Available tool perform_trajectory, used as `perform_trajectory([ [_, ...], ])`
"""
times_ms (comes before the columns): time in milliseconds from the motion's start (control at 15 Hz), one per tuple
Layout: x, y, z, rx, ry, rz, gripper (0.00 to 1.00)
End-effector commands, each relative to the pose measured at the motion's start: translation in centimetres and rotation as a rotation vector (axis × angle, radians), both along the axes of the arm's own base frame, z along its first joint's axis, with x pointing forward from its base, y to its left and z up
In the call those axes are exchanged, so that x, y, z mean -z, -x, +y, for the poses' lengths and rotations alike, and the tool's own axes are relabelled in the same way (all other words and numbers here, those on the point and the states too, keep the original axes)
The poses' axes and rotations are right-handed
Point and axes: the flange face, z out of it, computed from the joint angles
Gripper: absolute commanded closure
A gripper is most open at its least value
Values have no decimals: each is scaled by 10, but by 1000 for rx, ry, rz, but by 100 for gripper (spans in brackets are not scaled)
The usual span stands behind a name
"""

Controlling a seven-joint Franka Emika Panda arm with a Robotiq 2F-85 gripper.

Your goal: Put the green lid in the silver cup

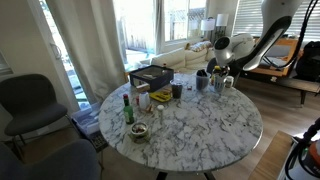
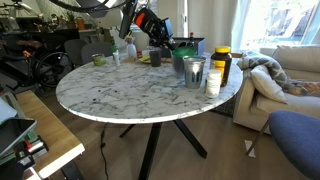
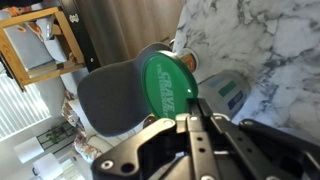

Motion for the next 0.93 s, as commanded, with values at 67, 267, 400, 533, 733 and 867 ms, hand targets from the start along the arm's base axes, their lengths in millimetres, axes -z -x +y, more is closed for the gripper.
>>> perform_trajectory([
  [67, 8, -8, -10, -80, 35, 111, 99],
  [267, 3, -6, -7, -67, 25, 84, 96],
  [400, 2, -8, -7, -72, 28, 84, 99],
  [533, 0, -14, -6, -72, 70, 59, 99],
  [733, -3, -22, -4, -94, 99, 38, 99],
  [867, -2, -26, -4, -108, 104, 39, 99],
])
